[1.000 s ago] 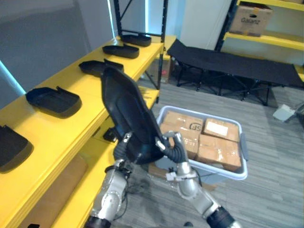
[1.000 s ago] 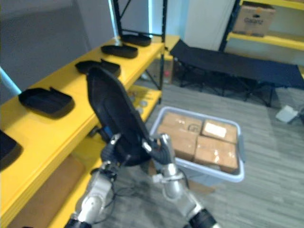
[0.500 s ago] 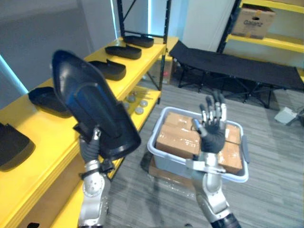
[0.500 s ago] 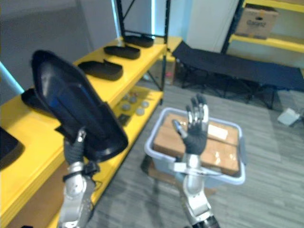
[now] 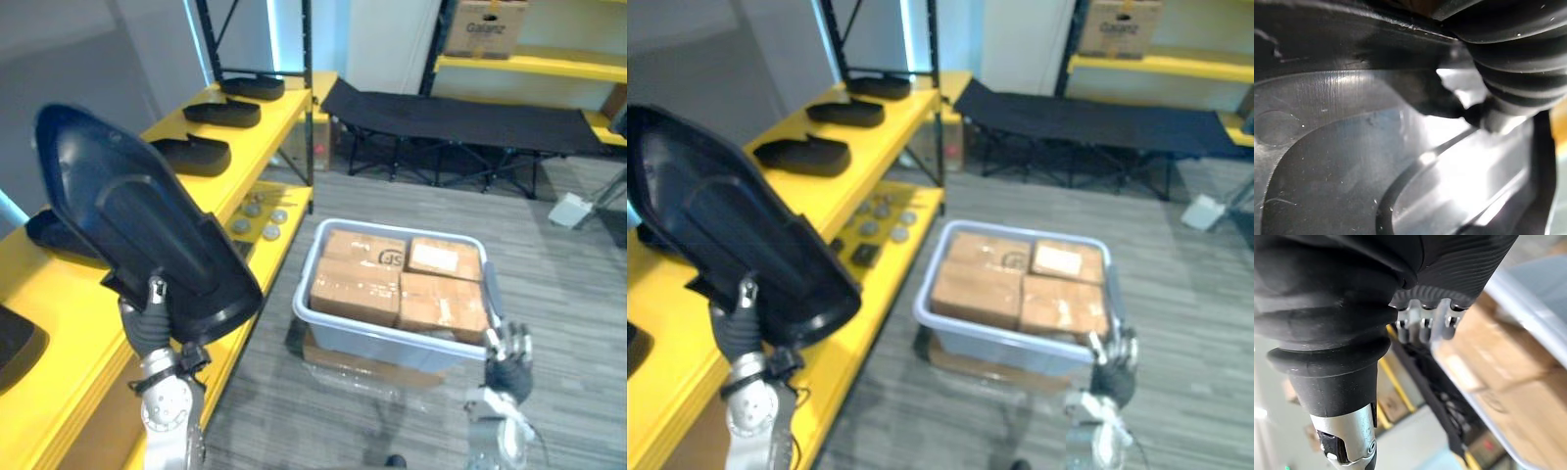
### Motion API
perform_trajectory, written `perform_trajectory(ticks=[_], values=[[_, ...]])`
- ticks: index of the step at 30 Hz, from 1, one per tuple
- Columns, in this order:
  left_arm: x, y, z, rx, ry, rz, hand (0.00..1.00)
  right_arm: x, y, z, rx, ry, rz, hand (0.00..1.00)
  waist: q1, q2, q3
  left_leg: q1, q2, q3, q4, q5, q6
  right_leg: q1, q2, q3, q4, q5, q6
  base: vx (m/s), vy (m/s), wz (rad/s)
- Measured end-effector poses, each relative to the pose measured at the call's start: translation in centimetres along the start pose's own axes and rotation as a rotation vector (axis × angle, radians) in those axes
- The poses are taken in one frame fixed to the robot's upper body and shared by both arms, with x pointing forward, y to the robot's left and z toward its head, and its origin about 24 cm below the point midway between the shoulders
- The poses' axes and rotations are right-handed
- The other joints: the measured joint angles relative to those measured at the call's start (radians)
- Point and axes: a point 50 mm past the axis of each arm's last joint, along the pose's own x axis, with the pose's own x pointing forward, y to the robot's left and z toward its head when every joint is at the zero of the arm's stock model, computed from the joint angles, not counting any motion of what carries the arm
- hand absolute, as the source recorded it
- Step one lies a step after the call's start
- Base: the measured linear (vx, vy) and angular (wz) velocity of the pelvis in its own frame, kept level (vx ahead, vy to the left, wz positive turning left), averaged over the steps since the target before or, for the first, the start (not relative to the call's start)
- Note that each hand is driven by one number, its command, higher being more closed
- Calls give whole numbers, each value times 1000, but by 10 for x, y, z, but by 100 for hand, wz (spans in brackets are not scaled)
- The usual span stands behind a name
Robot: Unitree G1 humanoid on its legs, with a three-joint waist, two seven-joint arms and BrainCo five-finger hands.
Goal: Walk over and take plastic housings, then place them on the shelf
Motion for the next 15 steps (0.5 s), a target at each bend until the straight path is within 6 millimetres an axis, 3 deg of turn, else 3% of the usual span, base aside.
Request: perform_trajectory(ticks=[6,8,11,15], values=[[9,17,30,29,-155,128,100,19,57,-11,-33,17,252,0,45,2,2,-39,-14,-67,4,4,4,18,-12,-70,0,-4,8,-4,34,34],[10,28,39,58,-201,188,100,23,88,-18,-124,34,385,0,91,1,3,-53,-27,-138,4,16,6,46,-18,-134,9,0,15,53,49,81],[6,45,43,108,-223,293,100,25,119,-27,-182,53,505,0,147,-1,5,-67,-42,-216,6,20,9,93,-22,-225,9,0,15,46,58,80],[-9,79,45,202,-202,425,100,24,133,-34,-245,51,558,0,209,-15,9,-78,-65,-290,6,24,15,139,-31,-290,9,0,15,30,70,65]])
